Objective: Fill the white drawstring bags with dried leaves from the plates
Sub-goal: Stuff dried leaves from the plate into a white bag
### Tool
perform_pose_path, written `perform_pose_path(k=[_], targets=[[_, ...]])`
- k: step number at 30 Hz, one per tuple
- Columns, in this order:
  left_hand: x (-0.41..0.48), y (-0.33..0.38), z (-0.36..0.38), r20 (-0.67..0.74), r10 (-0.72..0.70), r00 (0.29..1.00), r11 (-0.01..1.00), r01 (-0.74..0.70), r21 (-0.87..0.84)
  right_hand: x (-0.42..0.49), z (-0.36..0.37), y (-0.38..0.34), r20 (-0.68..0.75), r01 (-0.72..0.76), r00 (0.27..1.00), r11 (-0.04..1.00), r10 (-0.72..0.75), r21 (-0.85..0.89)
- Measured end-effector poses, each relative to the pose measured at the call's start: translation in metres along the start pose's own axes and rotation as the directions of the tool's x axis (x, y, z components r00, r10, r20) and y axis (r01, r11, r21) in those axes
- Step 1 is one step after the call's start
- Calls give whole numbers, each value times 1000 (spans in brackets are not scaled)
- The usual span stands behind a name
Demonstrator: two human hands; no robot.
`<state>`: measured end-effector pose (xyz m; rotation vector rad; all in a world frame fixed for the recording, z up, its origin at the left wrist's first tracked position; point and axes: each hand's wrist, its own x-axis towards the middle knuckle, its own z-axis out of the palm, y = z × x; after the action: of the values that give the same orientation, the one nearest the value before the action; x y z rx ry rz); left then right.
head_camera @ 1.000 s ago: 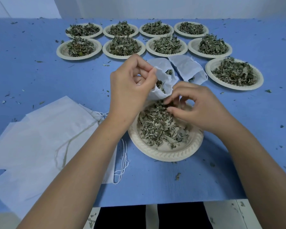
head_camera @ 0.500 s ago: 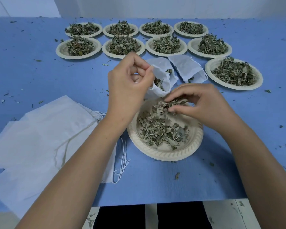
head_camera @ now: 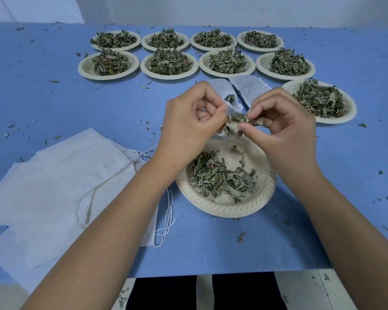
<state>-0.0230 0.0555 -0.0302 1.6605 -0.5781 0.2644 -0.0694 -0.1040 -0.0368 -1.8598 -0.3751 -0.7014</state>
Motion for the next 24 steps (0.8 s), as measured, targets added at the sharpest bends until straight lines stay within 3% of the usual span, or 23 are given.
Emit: perform_pose_path(k=[5,10,14,19,21,24], targets=[[-2,0,1,59,18,998,999,-17,-27,-3,3,0,-89,73,992,987,-86,-144],[-1,-2,0,50,40,998,999,-40,-15,-3,3,-3,-113,148,980,981,-162,-124],[-3,-2,1,68,49,997,999,-49,-5,-5,6,-2,-77,123,987,972,-140,-201],[-3,-3,2,56,26,998,1000,-26,16,-3,8,2,76,216,976,916,-203,-337],[-1,-3,3,4,4,1000,1000,-4,20,-3,5,4,99,200,979,932,-178,-304],[2,-6,2,-53,-14,998,1000,15,26,-4,5,1,143,70,988,994,-57,-89]])
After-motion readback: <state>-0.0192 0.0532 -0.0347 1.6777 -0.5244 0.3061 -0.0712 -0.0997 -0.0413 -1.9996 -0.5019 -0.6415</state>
